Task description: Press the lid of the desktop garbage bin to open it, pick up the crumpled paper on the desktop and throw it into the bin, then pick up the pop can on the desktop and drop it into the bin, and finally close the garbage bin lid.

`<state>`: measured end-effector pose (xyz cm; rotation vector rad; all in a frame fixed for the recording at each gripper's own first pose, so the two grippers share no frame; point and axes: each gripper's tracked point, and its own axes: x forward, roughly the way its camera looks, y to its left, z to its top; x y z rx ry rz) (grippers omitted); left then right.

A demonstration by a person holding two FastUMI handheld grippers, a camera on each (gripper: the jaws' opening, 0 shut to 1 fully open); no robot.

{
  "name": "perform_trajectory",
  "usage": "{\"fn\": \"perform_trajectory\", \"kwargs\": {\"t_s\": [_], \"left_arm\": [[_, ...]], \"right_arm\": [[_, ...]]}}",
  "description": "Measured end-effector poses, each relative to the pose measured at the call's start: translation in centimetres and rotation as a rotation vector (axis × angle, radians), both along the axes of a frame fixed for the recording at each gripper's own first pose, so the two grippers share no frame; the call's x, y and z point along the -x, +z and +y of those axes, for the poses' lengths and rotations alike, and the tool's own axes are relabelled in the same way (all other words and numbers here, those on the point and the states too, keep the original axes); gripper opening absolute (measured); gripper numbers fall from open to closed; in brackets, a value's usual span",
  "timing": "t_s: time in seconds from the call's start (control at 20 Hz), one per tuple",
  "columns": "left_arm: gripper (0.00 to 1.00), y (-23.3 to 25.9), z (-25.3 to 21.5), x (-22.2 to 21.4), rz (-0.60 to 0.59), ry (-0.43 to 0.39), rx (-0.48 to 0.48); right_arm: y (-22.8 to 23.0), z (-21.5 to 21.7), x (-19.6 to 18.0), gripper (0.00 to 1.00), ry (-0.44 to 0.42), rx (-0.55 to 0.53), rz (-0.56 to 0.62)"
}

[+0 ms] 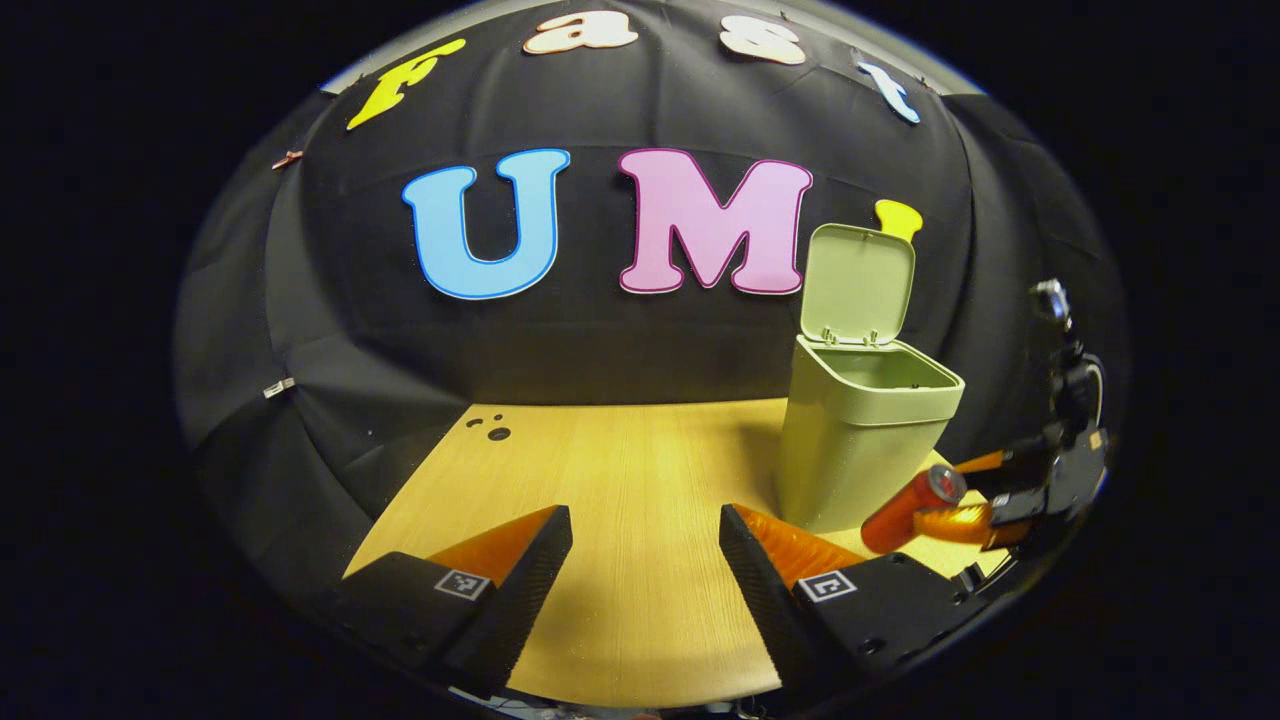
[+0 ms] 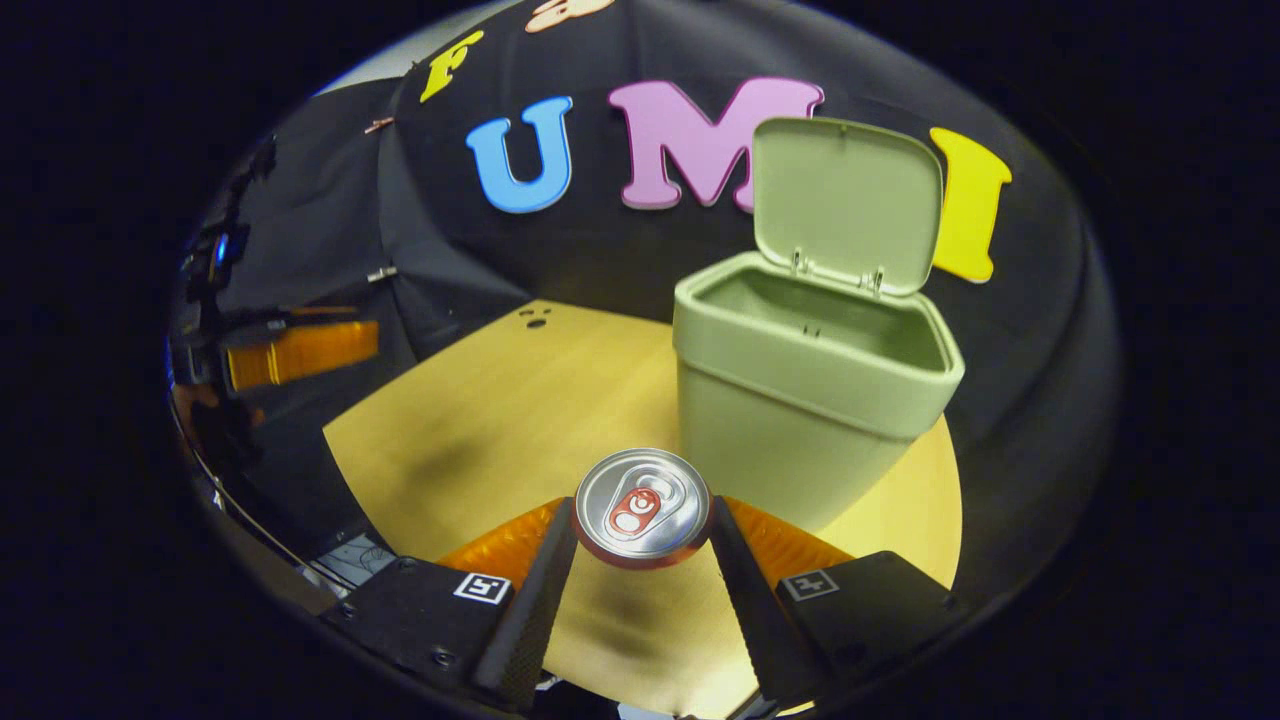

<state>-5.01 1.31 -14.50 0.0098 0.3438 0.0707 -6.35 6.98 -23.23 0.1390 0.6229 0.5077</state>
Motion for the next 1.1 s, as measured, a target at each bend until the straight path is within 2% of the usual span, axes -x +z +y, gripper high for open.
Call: {"fn": "perform_trajectory", "kwargs": {"t_s": [0.3, 0.5, 0.55, 0.6, 0.65, 0.85, 1.1], "left_arm": [[0.96, 0.0, -0.1, -0.7, -0.004, -0.004, 0.010], [0.96, -0.4, 0.1, -0.9, 0.002, -0.003, 0.016], [0.96, -0.4, 0.3, -1.0, 0.002, -0.001, 0.017], [0.96, -0.6, 0.1, -1.7, 0.003, 0.002, 0.020], [0.96, -0.7, 0.1, -1.8, 0.004, 0.003, 0.024], [0.96, -0.8, 0.4, -2.2, 0.004, 0.014, 0.025], [0.96, -0.9, 0.5, -2.7, 0.007, 0.019, 0.017]], "right_arm": [[10.7, -2.3, -4.9, 0.82, -0.065, -0.078, -0.198], [13.8, -4.5, -9.2, 0.82, -0.150, -0.110, -0.265], [13.5, -5.2, -10.3, 0.82, -0.170, -0.101, -0.266], [12.9, -6.0, -11.2, 0.87, -0.188, -0.082, -0.262], [12.4, -6.7, -12.1, 0.82, -0.205, -0.064, -0.259], [8.5, -8.5, -14.5, 0.82, -0.229, 0.028, -0.217], [3.4, -9.0, -16.6, 0.82, -0.233, 0.083, -0.087]]}}
